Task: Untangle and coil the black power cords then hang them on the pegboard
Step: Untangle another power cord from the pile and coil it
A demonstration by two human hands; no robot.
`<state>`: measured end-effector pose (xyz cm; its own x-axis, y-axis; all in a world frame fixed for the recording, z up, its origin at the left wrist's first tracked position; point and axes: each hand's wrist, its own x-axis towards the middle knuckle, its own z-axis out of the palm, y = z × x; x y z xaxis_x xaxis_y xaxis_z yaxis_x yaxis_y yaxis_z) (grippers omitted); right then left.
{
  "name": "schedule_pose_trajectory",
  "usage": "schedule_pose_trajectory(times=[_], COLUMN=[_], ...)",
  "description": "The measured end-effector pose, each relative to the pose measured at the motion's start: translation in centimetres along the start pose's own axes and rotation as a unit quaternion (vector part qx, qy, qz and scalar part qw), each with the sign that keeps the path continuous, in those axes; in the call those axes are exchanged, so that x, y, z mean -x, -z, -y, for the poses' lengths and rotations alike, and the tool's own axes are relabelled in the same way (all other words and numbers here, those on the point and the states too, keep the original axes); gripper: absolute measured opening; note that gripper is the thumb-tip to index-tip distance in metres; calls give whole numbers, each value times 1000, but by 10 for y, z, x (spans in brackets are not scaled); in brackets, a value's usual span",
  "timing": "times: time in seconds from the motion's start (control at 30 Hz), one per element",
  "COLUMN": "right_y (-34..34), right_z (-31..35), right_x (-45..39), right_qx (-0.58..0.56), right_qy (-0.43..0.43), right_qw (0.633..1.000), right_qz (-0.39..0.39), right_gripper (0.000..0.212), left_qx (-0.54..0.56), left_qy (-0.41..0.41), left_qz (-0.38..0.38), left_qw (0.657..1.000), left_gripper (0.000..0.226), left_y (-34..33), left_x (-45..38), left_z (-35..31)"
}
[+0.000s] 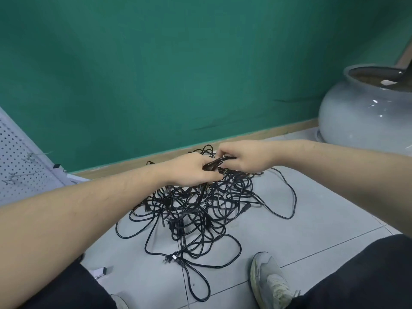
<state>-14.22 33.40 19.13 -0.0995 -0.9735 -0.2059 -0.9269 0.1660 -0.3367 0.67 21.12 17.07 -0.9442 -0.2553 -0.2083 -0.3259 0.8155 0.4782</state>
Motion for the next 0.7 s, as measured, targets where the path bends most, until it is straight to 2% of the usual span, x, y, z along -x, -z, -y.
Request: schedule_pose_trajectory(times=[0.07,0.13,0.2,0.23,0.33,0.43,0.5,0.6,0.7], right_y=[3,4,4,4,6,7,9,10,11], right_z=[-2,-3,-5,-7,-13,-30,-39,-42,-35], right_x=[-1,-1,0,0,1,6,10,12,15], right_qx=[3,19,31,33,56,39,-10,-60,-104], right_qy=[16,30,29,21,-13,-66,-94,-95,-56], right_qw=[1000,999,999,999,998,996,992,985,980], right_qz=[-2,-3,-7,-14,-23,-52,-89,-131,-163], right_gripper=[16,21,21,21,27,32,32,31,24], left_qx=[-3,-38,-85,-101,-141,-165,-153,-129,-11], left_qy=[-22,-57,-89,-102,-129,-105,-81,-13,81], left_qz=[5,-12,-59,-93,-204,-260,-259,-165,-89], left_qw=[1000,998,991,985,960,946,950,978,993], left_gripper=[43,41,30,32,49,65,68,53,35], left_y=[6,9,9,9,12,15,11,-14,-37], left_x=[4,6,7,7,9,12,15,13,7], left_z=[5,8,10,12,17,24,29,32,26])
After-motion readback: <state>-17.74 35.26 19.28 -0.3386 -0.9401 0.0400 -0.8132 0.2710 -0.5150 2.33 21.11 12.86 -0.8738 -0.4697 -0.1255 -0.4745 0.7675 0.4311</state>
